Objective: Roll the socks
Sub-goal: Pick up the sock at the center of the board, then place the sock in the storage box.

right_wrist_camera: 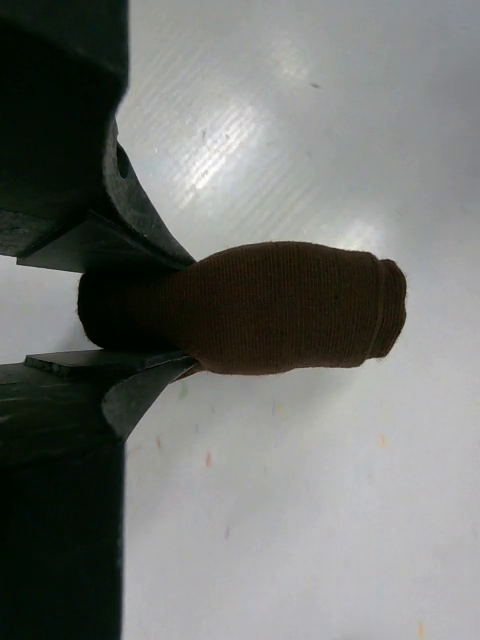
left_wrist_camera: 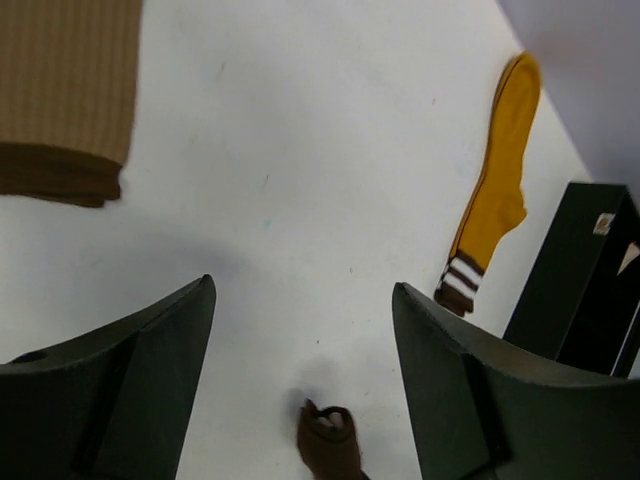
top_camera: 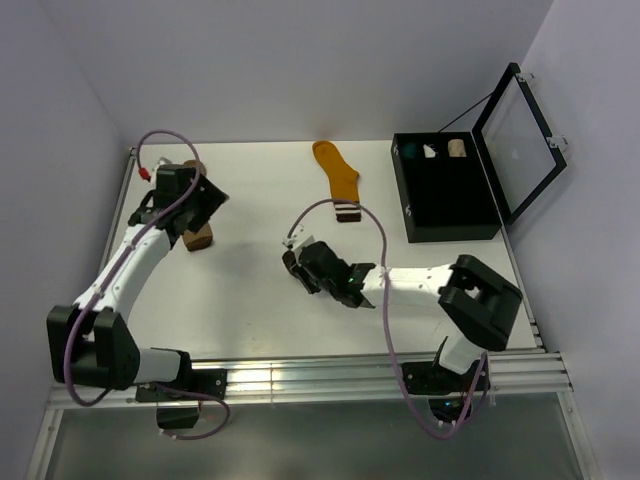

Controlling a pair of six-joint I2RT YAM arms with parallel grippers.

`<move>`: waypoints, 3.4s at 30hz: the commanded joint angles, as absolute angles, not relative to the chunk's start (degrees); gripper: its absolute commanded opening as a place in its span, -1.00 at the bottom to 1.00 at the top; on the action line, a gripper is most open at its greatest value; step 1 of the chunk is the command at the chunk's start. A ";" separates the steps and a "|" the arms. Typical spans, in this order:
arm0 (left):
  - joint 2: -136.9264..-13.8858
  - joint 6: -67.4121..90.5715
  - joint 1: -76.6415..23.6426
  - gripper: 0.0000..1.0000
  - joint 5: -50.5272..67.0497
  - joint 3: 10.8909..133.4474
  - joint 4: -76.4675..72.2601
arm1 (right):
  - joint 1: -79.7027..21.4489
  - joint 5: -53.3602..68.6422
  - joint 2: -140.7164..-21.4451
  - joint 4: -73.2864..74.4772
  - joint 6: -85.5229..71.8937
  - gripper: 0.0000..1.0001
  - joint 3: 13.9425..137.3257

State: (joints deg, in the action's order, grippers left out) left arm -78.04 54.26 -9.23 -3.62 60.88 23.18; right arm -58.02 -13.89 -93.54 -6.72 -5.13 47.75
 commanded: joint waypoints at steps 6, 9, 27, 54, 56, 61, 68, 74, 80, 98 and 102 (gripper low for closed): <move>-61.80 44.39 -4.92 0.70 -10.71 64.33 27.06 | -48.70 -16.43 -80.87 0.95 -6.07 -1.00 51.32; -58.81 41.23 -4.83 0.76 -13.00 66.70 30.84 | -44.15 -18.54 -78.67 4.47 -6.15 -1.00 53.87; -41.84 29.88 -16.34 0.99 -36.56 61.72 37.01 | -5.11 -15.91 -87.43 22.41 -8.35 -1.00 78.39; -37.70 28.30 -17.40 0.99 -41.48 41.66 14.85 | 8.52 -8.96 -113.29 28.48 -17.93 -1.00 92.99; -37.79 28.21 -17.40 0.99 -41.66 41.57 15.03 | 8.53 -8.97 -113.90 27.78 -18.81 -1.00 92.73; -37.88 28.21 -17.40 0.99 -41.48 41.48 14.94 | 8.44 -9.06 -116.89 30.06 -21.79 -1.00 94.57; -38.23 28.39 -17.40 0.99 -41.40 41.48 15.03 | 8.44 -6.94 -118.12 27.78 -24.34 -1.00 92.73; -37.97 28.30 -17.40 0.99 -41.57 41.40 15.21 | 8.52 -6.15 -121.46 30.14 -26.63 -1.00 94.13; -38.14 28.30 -17.40 0.99 -41.31 41.31 15.20 | 8.70 -5.89 -122.25 32.52 -28.04 -1.00 92.99; -38.14 28.30 -17.40 0.99 -40.69 41.13 15.03 | 8.35 2.55 -126.65 44.73 -22.86 -1.00 99.39; -38.23 28.30 -17.40 0.99 -40.43 41.13 14.94 | 7.21 1.05 -124.28 43.86 -21.71 -0.99 96.86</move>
